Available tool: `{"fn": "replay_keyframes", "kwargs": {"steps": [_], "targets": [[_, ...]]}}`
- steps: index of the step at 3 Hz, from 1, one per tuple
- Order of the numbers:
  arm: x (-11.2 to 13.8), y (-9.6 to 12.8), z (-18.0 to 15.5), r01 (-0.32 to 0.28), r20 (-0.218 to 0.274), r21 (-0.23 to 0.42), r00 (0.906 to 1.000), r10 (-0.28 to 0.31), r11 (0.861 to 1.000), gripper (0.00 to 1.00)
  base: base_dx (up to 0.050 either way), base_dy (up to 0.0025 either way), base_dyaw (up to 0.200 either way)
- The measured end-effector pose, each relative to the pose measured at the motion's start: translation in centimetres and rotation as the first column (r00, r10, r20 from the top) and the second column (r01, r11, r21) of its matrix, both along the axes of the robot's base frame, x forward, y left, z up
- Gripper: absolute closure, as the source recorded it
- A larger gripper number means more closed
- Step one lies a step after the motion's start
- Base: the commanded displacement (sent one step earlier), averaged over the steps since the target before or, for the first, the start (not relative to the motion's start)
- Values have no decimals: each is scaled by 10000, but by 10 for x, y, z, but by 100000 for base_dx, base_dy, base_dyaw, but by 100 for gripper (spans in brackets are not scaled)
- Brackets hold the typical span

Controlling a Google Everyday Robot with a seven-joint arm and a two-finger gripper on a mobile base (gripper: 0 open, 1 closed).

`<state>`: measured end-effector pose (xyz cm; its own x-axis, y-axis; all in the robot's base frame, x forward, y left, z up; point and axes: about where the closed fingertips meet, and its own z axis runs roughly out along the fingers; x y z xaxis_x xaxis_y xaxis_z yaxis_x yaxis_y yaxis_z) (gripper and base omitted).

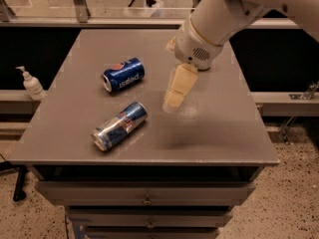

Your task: Knock pepsi can over

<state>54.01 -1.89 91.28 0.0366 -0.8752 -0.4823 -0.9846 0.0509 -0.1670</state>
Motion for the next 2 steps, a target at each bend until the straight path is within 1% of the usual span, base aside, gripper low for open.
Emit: {"fn": "replay_keyframes", "kwargs": {"steps": [1, 2], "targets": [[-35, -26, -8, 635, 463, 1499, 9964, -712, 9867, 0, 0, 0, 0], [-43, -57, -31, 1379, 503, 2091, 9872, -1515, 9681, 0, 0, 0, 0]]}}
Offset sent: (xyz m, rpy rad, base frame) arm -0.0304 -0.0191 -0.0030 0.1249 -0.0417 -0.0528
